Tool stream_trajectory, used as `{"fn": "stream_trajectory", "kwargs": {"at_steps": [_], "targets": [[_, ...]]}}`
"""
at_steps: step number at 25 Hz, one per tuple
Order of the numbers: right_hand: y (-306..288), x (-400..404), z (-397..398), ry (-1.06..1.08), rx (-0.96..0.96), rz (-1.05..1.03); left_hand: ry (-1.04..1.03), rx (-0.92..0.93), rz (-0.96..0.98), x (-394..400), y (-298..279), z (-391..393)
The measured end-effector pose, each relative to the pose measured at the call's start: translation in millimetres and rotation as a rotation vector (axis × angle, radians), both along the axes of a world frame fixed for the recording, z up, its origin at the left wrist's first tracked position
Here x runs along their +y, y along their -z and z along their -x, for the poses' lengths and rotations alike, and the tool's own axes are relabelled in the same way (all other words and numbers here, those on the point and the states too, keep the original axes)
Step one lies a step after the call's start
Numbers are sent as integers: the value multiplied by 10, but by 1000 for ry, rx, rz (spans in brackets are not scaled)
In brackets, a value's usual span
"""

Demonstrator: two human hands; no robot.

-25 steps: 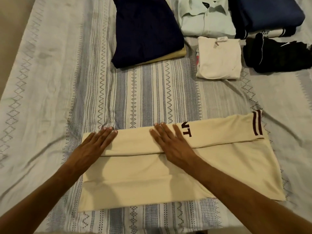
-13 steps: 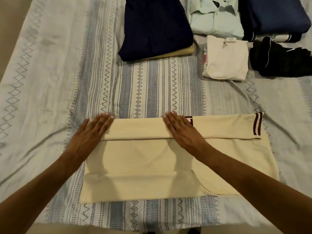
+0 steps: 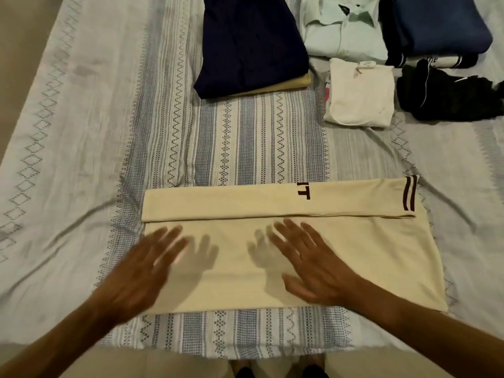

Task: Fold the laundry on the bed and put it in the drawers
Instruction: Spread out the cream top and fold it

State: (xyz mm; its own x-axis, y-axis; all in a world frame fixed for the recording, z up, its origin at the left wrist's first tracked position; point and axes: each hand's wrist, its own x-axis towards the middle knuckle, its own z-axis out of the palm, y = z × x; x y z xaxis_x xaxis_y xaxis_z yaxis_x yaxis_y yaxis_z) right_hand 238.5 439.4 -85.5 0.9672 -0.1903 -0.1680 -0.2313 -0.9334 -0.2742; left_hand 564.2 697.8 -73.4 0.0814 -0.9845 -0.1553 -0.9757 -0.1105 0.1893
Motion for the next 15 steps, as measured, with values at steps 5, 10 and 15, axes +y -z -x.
{"fn": "stream_trajectory", "kwargs": {"at_steps": [5,10,15], "targets": [[308,525,702,-153,93,163,189,-53,-111,689,298,533],[420,650,521,-70,19,319,109,-75,-100,616,452,374],[135,183,250,80,-61,-139,11,251,-70,410,267,2]]}}
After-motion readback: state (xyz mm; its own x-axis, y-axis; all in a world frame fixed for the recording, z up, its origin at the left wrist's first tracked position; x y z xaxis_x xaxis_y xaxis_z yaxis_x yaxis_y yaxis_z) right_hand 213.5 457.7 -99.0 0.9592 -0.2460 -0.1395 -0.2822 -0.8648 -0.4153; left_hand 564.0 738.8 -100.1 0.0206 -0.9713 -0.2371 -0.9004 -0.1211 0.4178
